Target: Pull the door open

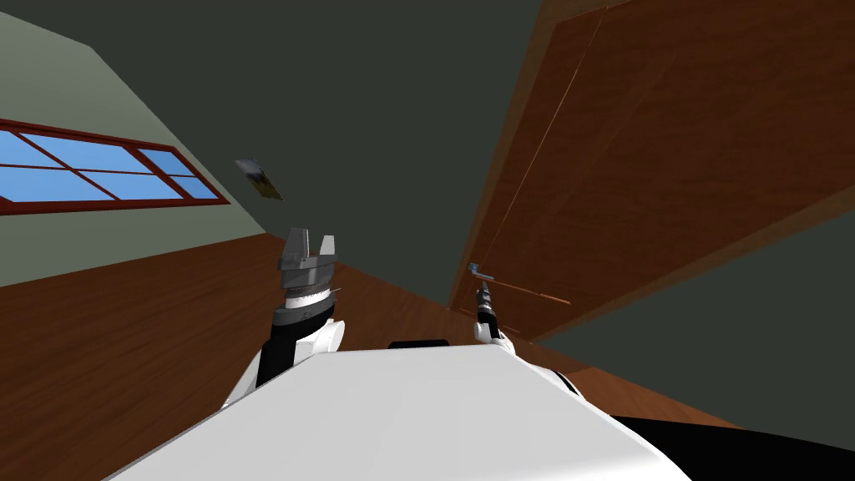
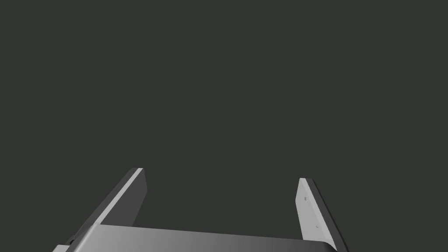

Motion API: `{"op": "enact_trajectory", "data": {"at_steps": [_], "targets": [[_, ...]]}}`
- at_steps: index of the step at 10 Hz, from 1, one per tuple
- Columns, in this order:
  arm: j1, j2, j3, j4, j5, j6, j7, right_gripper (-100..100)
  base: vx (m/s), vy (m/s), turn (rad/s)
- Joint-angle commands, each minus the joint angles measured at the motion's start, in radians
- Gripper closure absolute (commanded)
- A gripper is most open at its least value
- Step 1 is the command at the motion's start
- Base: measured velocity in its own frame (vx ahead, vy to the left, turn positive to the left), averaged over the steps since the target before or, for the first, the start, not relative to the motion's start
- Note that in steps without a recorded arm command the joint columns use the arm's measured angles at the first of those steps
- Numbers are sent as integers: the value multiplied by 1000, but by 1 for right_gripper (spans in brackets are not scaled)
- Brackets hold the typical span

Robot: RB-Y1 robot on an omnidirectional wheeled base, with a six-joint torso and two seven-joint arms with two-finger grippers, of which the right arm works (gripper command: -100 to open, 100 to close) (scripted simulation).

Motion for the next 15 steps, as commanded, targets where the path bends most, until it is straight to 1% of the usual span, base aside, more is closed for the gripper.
{"op": "enact_trajectory", "data": {"at_steps": [1, 3, 4, 5, 7, 8, 9, 14, 15], "targets": [[10, -10, -4, -4, -3, 1, -9, -100, 174, -30, 61], [20, -26, -10, 0, -8, -4, -23, -100, 202, -60, 75], [20, -26, -10, 0, -8, -4, -23, -100, 149, -54, 33], [26, -37, -14, 4, -11, -7, -33, -100, 138, -47, 70], [34, -48, -18, 7, -15, -11, -43, -100, 204, -63, 63], [43, -39, -17, -19, -14, 1, -36, -100, 91, -21, 16], [43, -39, -17, -19, -14, 1, -36, 100, -15, 1, -11], [43, -39, -17, -19, -14, 1, -36, 100, -17, 5, 0], [47, -43, -5, -18, -6, -1, -49, 100, -121, -6, 88]]}}
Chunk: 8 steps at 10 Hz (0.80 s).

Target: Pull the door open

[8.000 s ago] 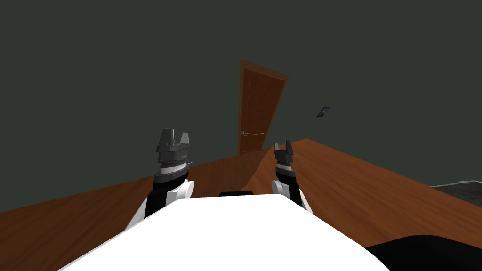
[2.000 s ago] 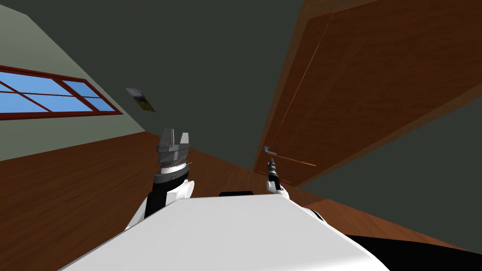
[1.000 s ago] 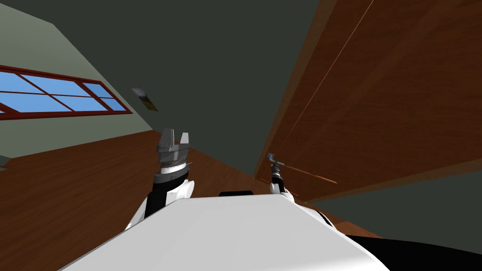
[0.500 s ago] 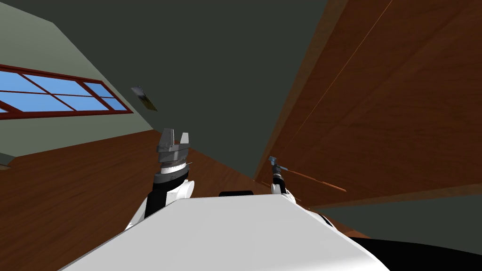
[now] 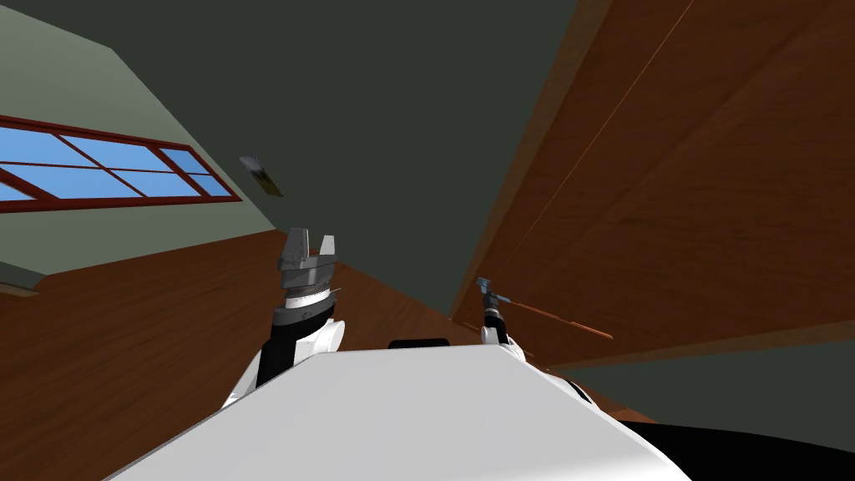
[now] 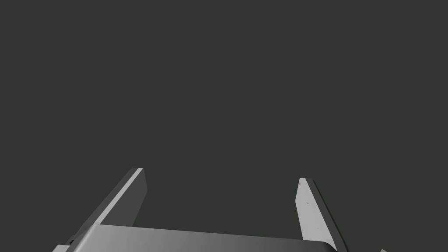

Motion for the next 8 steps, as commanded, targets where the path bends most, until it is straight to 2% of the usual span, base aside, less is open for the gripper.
{"op": "enact_trajectory", "data": {"at_steps": [1, 5, 8], "targets": [[6, -1, 11, -2, 7, -2, -11, 100, -169, -13, 78], [18, -20, 51, -3, 32, -16, -56, 100, -212, -11, 95], [29, -37, 88, -4, 56, -29, -98, 100, -248, -45, 124]]}}
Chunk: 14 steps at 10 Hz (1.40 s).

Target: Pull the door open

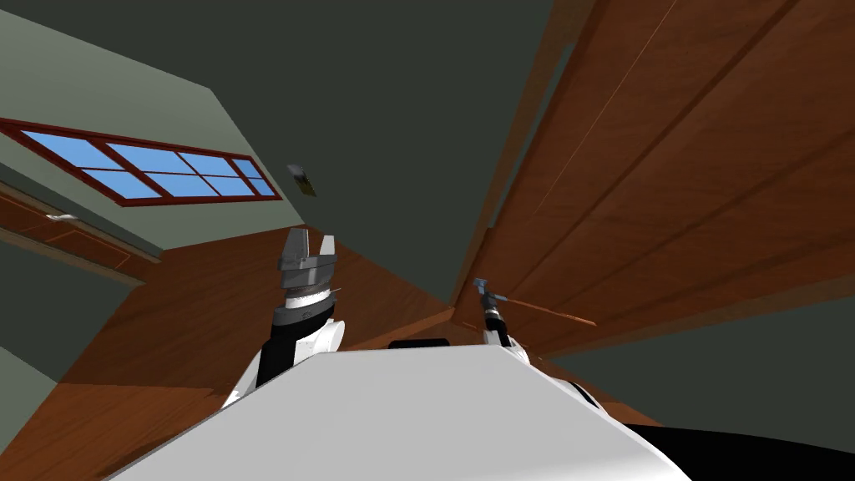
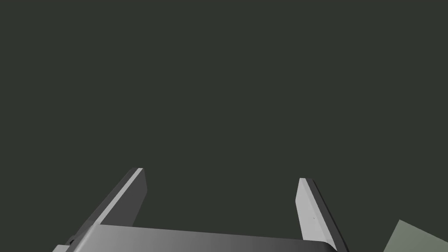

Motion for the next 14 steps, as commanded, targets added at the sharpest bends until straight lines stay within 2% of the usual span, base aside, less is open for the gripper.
{"op": "enact_trajectory", "data": {"at_steps": [1, 2, 10, 11, 12, 13, 14], "targets": [[2, -8, 13, 5, 8, -11, -17, 100, -221, -26, 84], [1, -3, 9, 3, 6, -6, -10, 100, -91, -4, 24], [36, -44, 90, -9, 61, -50, -102, 100, -212, -34, 94], [40, -48, 98, -11, 67, -54, -112, 100, -246, -35, 84], [33, -45, 93, -4, 63, -53, -104, 100, -112, -10, 24], [47, -54, 111, -7, 77, -69, -127, 100, -138, -23, 96], [50, -58, 115, -8, 80, -73, -132, 100, -236, -35, 98]]}}
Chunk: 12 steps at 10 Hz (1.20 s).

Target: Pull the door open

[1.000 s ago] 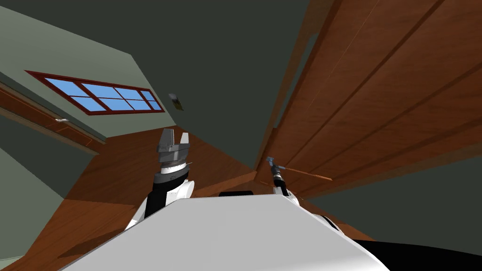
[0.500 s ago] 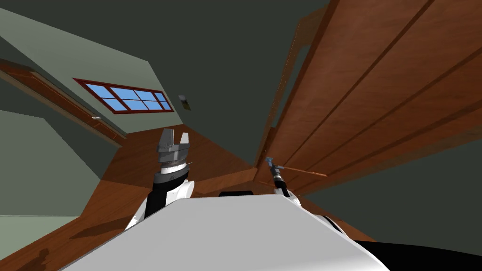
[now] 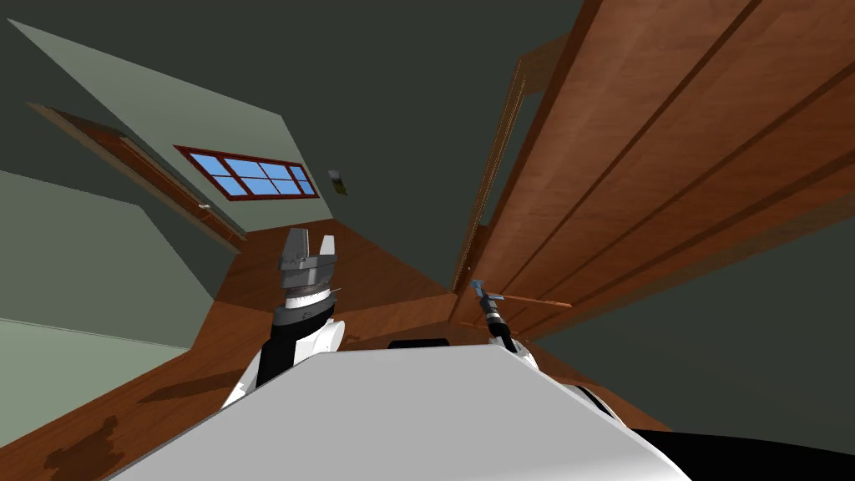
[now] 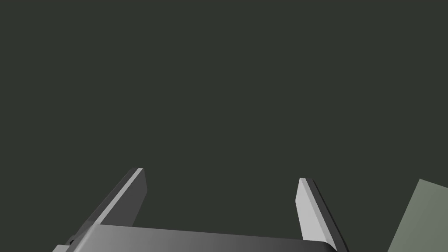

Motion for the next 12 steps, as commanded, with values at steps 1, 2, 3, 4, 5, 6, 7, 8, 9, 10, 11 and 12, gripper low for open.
{"op": "enact_trajectory", "data": {"at_steps": [1, 2, 3, 4, 5, 6, 7, 8, 9, 10, 11, 12], "targets": [[13, -8, 14, -5, 11, -14, -18, 100, -230, -38, 76], [24, -19, 29, -8, 23, -30, -38, 100, -230, -59, 106], [31, -26, 38, -10, 31, -40, -51, 100, -233, -64, 105], [38, -33, 47, -12, 38, -50, -63, 100, -251, -70, 100], [47, -42, 59, -14, 47, -63, -78, 100, -234, -66, 106], [51, -46, 64, -15, 52, -69, -86, 100, -214, -50, 64], [51, -42, 61, -22, 49, -58, -79, 100, -97, -17, 10], [74, -53, 70, -22, 59, -85, -97, 100, -149, -64, 154], [79, -56, 72, -22, 61, -92, -101, 100, -191, -75, 163], [90, -63, 75, -22, 66, -108, -110, 100, -184, -53, 135], [102, -71, 79, -22, 71, -125, -120, 100, -170, -45, 153], [114, -79, 83, -22, 76, -142, -130, 100, -177, -55, 140]]}}
